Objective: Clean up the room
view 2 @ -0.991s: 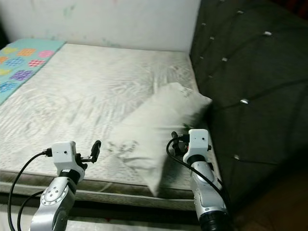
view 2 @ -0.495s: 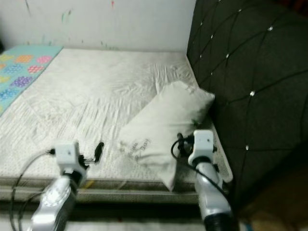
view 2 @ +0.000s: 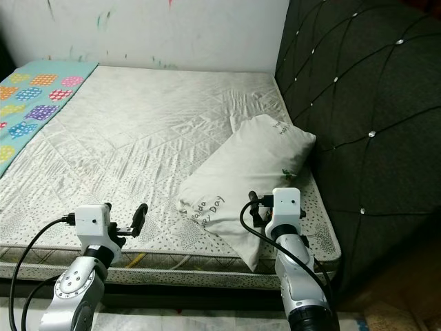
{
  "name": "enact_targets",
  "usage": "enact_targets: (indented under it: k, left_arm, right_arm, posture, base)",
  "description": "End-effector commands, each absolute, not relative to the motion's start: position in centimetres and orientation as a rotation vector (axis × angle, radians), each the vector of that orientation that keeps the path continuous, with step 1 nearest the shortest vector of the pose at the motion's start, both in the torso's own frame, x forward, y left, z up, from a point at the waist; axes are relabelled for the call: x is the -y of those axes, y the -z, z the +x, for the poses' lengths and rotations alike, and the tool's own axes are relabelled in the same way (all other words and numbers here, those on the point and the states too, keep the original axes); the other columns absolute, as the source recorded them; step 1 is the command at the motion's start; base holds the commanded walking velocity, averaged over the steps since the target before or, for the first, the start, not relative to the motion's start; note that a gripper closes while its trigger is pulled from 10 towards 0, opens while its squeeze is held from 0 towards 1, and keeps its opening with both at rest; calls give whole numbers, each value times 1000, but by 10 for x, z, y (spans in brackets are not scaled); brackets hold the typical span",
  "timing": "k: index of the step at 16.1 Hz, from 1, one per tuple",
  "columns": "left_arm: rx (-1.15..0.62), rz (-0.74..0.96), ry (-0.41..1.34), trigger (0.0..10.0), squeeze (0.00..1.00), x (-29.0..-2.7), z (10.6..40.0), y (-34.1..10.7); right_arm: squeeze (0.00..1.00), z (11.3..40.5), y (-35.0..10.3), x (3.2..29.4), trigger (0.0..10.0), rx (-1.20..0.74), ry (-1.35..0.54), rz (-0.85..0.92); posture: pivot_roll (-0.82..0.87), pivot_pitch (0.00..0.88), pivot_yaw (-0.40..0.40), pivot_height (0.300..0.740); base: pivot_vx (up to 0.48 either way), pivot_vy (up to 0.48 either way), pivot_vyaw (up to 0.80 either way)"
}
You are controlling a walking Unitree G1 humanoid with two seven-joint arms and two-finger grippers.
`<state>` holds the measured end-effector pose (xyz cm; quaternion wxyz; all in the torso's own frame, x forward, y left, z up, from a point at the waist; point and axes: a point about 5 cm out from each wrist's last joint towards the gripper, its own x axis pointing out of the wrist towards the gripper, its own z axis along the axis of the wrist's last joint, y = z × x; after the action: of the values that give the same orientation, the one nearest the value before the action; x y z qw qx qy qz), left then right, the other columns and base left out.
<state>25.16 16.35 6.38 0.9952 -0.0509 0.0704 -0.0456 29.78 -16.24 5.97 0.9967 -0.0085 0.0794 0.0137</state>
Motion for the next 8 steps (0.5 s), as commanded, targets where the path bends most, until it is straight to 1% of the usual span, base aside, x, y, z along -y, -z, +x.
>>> enact_targets:
  k: [1, 5, 8]
  left_arm:
    - [-127, -95, 96, 10000, 0, -165, 252, -67]
    - [-129, -95, 101, 10000, 0, -164, 252, -67]
    - [-126, -99, 117, 10000, 0, -161, 253, -68]
  right_arm:
    - [0, 301, -68, 163, 10000, -124, -26, -22]
    - [0, 301, -68, 163, 10000, -121, -24, -24]
    - [0, 301, -69, 165, 10000, -118, -18, -29]
  posture:
    - [-71, 0, -25, 740]
    - [-74, 0, -23, 740]
    - [-77, 0, -22, 740]
  base:
    - [274, 0, 0]
    - [287, 0, 0]
    - [339, 0, 0]
